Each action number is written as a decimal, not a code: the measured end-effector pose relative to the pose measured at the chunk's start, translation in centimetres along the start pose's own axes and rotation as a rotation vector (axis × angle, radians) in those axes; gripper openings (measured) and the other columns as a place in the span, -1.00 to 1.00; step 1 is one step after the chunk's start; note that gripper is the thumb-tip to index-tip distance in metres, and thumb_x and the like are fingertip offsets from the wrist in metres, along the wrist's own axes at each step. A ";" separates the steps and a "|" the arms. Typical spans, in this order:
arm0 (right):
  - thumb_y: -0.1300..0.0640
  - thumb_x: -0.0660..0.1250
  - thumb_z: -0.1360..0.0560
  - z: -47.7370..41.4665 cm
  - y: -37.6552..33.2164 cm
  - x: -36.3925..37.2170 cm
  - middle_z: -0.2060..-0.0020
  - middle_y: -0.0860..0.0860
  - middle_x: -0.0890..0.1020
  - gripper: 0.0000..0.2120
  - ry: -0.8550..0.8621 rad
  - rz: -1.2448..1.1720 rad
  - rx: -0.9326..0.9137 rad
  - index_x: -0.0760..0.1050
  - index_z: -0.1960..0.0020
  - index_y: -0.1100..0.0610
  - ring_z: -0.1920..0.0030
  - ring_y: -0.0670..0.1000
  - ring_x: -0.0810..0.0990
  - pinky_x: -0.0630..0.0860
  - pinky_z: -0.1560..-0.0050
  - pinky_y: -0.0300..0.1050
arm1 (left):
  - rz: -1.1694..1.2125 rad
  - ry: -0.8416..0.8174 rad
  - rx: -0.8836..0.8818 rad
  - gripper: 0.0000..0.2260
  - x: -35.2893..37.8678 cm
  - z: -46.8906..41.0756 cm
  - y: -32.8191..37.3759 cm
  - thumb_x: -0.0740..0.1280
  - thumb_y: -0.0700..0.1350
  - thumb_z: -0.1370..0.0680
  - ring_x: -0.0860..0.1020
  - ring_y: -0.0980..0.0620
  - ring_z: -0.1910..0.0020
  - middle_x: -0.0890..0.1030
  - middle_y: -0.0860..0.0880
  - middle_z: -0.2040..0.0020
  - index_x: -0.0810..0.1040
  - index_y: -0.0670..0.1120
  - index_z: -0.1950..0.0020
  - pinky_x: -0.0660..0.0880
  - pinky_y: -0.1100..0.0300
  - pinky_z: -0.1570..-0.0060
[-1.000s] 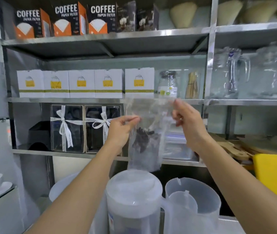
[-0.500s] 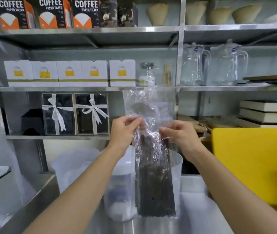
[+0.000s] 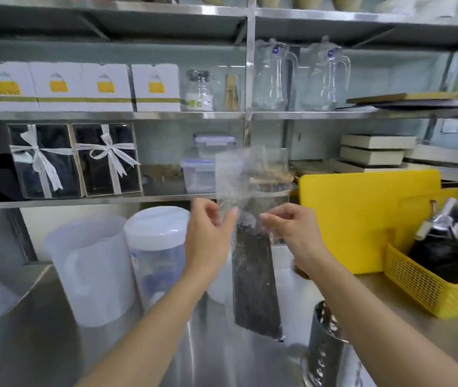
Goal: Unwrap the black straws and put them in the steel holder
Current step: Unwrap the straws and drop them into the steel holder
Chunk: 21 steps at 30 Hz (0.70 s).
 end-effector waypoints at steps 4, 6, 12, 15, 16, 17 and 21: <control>0.22 0.52 -0.30 0.9 0.1 -2.2 0.56 -0.06 0.58 -0.78 0.011 -0.052 0.021 0.50 0.41 0.12 0.51 -0.15 0.55 0.45 0.50 -0.31 | -0.049 -0.472 0.001 -0.60 5.5 4.0 1.8 0.41 0.25 -0.25 0.52 0.15 0.07 0.55 0.04 0.08 0.42 0.04 0.09 0.42 0.29 0.17; 0.24 0.51 -0.31 1.2 0.0 -3.2 0.61 -0.07 0.55 -0.76 -0.023 -0.075 0.025 0.46 0.40 0.15 0.56 -0.16 0.53 0.41 0.55 -0.36 | -0.008 -0.516 -0.013 -0.58 6.9 4.9 2.6 0.49 0.15 -0.26 0.51 0.15 0.01 0.55 0.03 0.01 0.41 0.04 0.03 0.43 0.28 0.12; 0.23 0.50 -0.29 1.7 -0.6 -6.3 0.52 0.00 0.61 -0.76 -0.291 -0.056 0.012 0.51 0.24 0.38 0.47 -0.12 0.55 0.45 0.44 -0.33 | 0.068 -0.429 -0.082 -0.71 9.2 5.9 4.2 0.53 -0.15 -0.32 0.61 -0.11 0.07 0.60 -0.12 0.13 0.43 -0.08 0.15 0.54 -0.10 -0.01; 0.26 0.50 -0.28 1.5 -0.3 -8.9 0.50 -0.02 0.61 -0.80 -0.348 -0.021 0.010 0.49 0.28 0.32 0.45 -0.12 0.56 0.47 0.41 -0.32 | 0.143 -0.410 -0.109 -0.81 10.8 6.1 4.7 0.48 -0.17 -0.38 0.61 -0.08 0.17 0.59 -0.10 0.24 0.46 -0.10 0.26 0.58 0.03 0.10; 0.28 0.50 -0.28 1.4 0.0 -9.8 0.52 -0.03 0.61 -0.81 -0.355 -0.021 0.012 0.48 0.32 0.25 0.46 -0.12 0.55 0.46 0.42 -0.32 | 0.166 -0.435 -0.118 -0.83 11.4 6.3 4.8 0.46 -0.17 -0.39 0.62 -0.01 0.20 0.61 -0.07 0.26 0.48 -0.11 0.27 0.58 0.14 0.18; 0.29 0.50 -0.28 1.3 0.2 -10.9 0.53 -0.05 0.60 -0.80 -0.343 -0.015 0.016 0.47 0.36 0.20 0.48 -0.13 0.53 0.44 0.44 -0.33 | 0.202 -0.453 -0.139 -0.85 12.0 6.6 4.7 0.45 -0.18 -0.41 0.64 0.03 0.22 0.64 -0.08 0.25 0.49 -0.13 0.25 0.57 0.22 0.25; 0.29 0.50 -0.28 0.6 1.8 -15.5 0.47 -0.02 0.54 -0.75 -0.193 0.014 0.029 0.42 0.37 0.20 0.50 -0.21 0.46 0.37 0.42 -0.33 | 0.237 -0.352 -0.218 -0.91 12.9 7.0 3.8 0.34 -0.25 -0.50 0.66 0.09 0.25 0.68 -0.08 0.20 0.47 -0.15 0.20 0.54 0.29 0.33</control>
Point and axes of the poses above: each hand's wrist, its own z-axis away from the middle knuckle, its own x-axis out of the palm, y = z × x, the point moved 6 cm from there along -z, towards the middle knuckle
